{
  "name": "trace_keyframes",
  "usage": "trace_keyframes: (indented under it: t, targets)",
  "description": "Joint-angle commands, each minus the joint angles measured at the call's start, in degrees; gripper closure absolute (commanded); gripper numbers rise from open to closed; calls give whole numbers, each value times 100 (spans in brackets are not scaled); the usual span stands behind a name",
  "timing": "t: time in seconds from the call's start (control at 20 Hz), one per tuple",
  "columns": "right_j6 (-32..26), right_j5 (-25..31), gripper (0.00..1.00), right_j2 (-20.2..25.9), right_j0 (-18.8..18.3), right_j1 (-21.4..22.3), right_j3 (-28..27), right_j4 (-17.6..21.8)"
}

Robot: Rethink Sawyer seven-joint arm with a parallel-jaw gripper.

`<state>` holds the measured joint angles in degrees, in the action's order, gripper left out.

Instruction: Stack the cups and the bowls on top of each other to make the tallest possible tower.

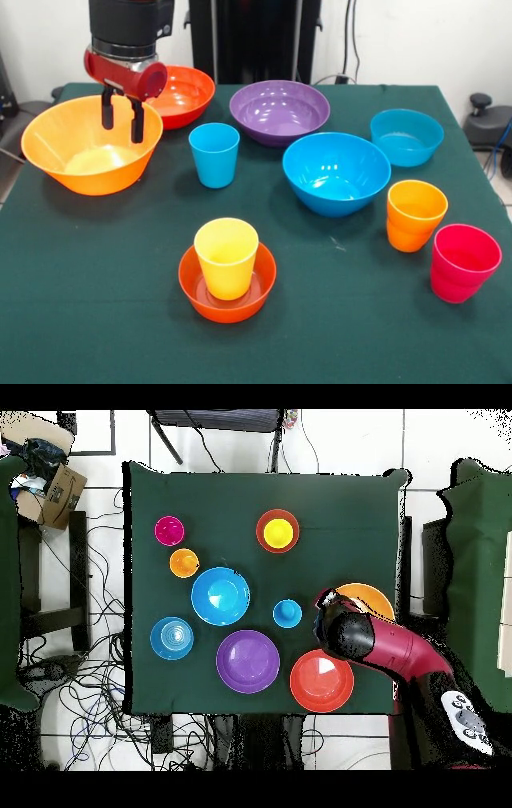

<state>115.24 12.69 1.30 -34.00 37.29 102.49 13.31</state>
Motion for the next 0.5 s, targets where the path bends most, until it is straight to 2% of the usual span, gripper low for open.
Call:
trace_keyframes:
  t: [0.05,0.5]
  targets:
    - [160,579,0,643,-13,-80,-103,-129]
    - [183,518,0,683,-15,-128,-75,-128]
